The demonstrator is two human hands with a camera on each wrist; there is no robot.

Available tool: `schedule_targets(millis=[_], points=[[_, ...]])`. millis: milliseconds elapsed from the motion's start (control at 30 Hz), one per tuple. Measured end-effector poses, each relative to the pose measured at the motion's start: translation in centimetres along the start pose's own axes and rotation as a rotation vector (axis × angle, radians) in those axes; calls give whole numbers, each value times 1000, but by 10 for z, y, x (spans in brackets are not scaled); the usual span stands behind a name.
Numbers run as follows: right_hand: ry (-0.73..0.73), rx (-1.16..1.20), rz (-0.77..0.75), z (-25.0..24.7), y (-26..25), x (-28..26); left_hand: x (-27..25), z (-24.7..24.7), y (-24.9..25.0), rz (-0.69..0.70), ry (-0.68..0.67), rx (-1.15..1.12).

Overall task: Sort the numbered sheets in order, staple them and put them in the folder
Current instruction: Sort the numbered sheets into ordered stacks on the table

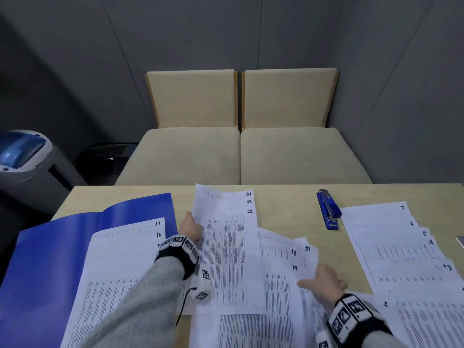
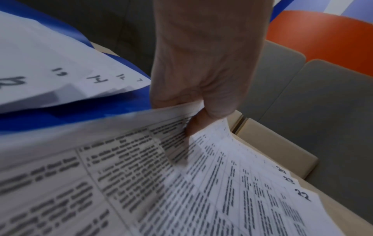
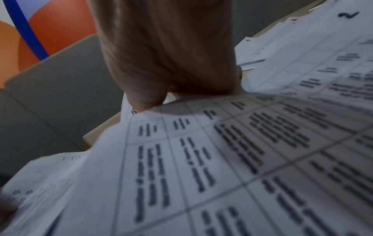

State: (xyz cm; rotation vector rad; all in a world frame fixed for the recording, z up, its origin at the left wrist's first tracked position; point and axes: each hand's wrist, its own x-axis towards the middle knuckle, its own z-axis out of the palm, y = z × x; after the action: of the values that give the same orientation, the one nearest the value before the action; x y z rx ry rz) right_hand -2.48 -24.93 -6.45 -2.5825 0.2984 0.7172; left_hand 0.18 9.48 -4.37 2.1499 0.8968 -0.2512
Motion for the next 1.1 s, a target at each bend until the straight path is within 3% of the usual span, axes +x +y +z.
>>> schedule_targets(millis=[133, 300, 367, 433, 467, 533, 600, 700, 767, 933, 1100], points=[[-20, -64, 20, 1, 3, 11, 13, 2, 7, -21, 49, 175], [-17, -110, 43, 1, -3, 16, 12, 4, 4, -10, 268, 365], [14, -81, 41, 1, -4, 17, 0, 8, 9, 180, 369, 467], [65, -37, 24, 3, -3, 15, -32, 20, 21, 490, 405, 483], [98, 9, 2, 3, -2, 14, -53, 31, 27, 641, 353, 462], [158, 157, -73, 0, -1, 6, -99, 58, 35, 862, 108, 463], [206, 296, -155, -10, 4, -3, -128, 88, 32, 948, -127, 584], [275, 279, -189, -32, 23, -14, -135, 119, 33, 861, -292, 729], [281, 79, -198, -44, 43, -20, -130, 129, 40, 840, -327, 789], [17, -446, -211, -49, 76, -26, -98, 142, 76, 727, -378, 1050], [-14, -608, -231, -48, 83, -24, -93, 152, 97, 674, -385, 1055]])
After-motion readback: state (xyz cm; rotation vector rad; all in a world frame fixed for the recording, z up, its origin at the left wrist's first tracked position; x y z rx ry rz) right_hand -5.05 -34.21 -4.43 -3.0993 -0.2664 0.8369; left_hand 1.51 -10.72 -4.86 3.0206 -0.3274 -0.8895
